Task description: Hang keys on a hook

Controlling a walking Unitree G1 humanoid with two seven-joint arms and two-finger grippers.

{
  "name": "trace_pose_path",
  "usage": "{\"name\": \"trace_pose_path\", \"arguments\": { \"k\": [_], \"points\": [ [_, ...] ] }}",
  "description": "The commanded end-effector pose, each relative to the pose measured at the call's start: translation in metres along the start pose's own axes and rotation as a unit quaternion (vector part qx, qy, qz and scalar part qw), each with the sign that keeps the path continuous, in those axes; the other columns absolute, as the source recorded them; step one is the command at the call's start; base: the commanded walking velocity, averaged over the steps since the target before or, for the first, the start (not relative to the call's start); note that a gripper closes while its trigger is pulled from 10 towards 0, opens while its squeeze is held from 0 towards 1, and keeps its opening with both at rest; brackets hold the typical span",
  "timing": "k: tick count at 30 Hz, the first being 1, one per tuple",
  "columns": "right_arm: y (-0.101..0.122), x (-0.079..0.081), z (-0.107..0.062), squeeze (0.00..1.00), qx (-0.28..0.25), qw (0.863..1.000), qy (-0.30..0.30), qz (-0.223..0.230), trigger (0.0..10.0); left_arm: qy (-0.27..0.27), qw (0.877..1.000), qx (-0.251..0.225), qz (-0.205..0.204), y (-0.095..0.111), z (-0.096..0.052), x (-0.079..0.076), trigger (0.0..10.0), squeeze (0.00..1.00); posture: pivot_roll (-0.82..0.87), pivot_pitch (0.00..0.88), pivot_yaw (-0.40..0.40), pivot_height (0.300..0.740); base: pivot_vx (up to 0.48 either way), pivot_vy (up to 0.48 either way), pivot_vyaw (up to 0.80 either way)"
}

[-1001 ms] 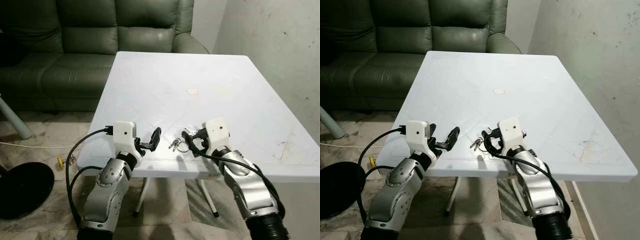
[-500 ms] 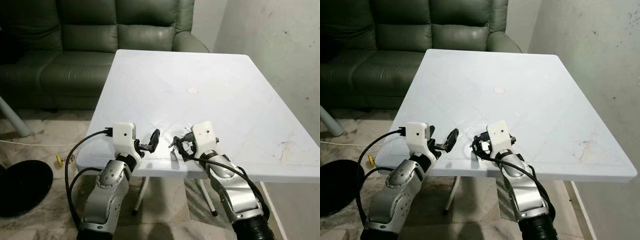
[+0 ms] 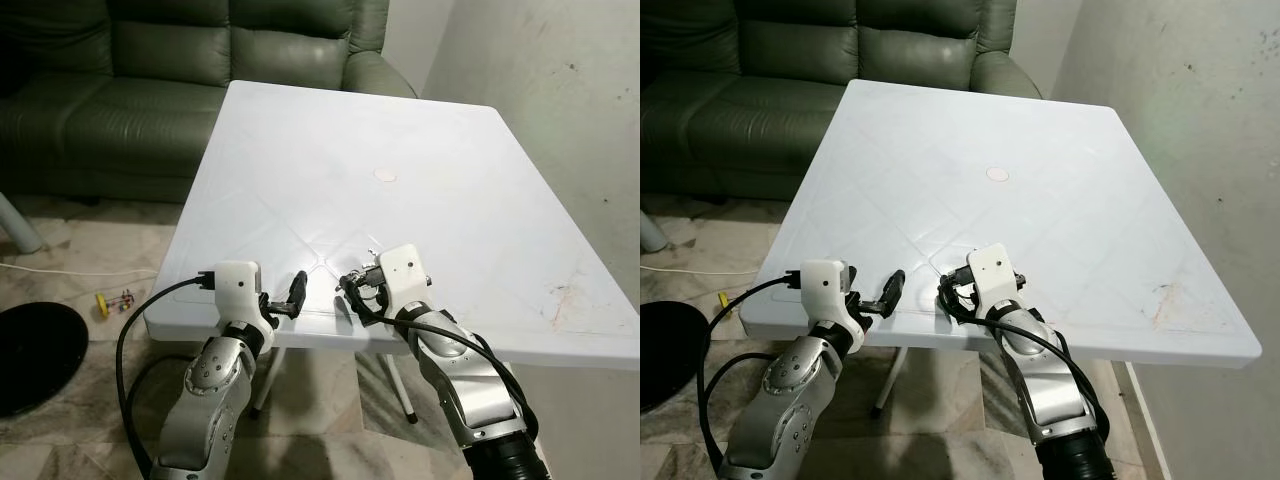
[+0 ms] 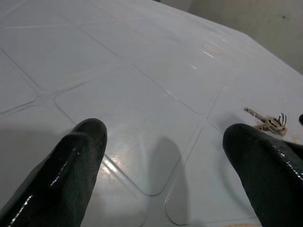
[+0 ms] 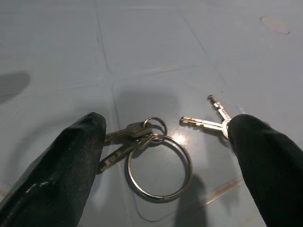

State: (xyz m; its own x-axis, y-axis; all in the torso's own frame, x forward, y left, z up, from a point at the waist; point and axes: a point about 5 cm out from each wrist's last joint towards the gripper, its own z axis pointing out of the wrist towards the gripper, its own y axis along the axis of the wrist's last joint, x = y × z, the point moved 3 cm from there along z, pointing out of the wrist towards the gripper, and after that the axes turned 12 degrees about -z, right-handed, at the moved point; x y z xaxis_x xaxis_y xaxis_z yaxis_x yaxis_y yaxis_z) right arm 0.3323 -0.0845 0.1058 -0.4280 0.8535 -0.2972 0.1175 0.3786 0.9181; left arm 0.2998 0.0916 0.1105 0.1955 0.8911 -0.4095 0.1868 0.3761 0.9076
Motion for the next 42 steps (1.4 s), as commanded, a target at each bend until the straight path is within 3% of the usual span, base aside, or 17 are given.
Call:
{"name": "trace_pose_path", "arguments": {
  "k": [1,8,17,21,25,42],
  "points": [
    [0.002,0.001,0.000,0.00,0.002,1.000,0.008,-0.001,10.0,-0.006,1.000,0.002,-0.022,-0.004,-0.002,-0.015,10.0,0.00,0.00,0.100,-0.171,0.740,0.000,0.000,0.00],
    [-0.004,0.005,-0.001,0.00,0.020,0.999,0.027,0.010,10.0,0.003,1.000,0.002,-0.023,-0.005,-0.006,-0.014,10.0,0.00,0.02,0.110,-0.178,0.740,0.000,0.000,0.00],
    [-0.016,0.008,-0.003,0.00,0.061,0.995,0.051,0.062,10.0,0.004,1.000,0.006,-0.023,-0.005,-0.009,-0.014,10.0,0.00,0.02,0.111,-0.175,0.740,0.000,0.000,0.00],
    [-0.015,0.008,-0.004,0.00,0.059,0.995,0.052,0.067,10.0,0.004,1.000,0.006,-0.023,-0.005,-0.009,-0.015,10.0,0.00,0.02,0.111,-0.175,0.740,0.000,0.000,0.00],
    [-0.009,0.005,-0.004,0.00,0.038,0.993,0.052,0.101,10.0,0.004,1.000,0.007,-0.023,-0.005,-0.010,-0.015,10.0,0.00,0.02,0.109,-0.175,0.740,0.000,0.000,0.00],
    [-0.012,0.002,0.000,0.00,0.062,0.993,0.032,0.090,10.0,0.002,1.000,0.008,-0.021,-0.004,-0.008,-0.015,10.0,0.00,0.01,0.105,-0.168,0.740,0.000,0.000,0.00]
  ]
}}
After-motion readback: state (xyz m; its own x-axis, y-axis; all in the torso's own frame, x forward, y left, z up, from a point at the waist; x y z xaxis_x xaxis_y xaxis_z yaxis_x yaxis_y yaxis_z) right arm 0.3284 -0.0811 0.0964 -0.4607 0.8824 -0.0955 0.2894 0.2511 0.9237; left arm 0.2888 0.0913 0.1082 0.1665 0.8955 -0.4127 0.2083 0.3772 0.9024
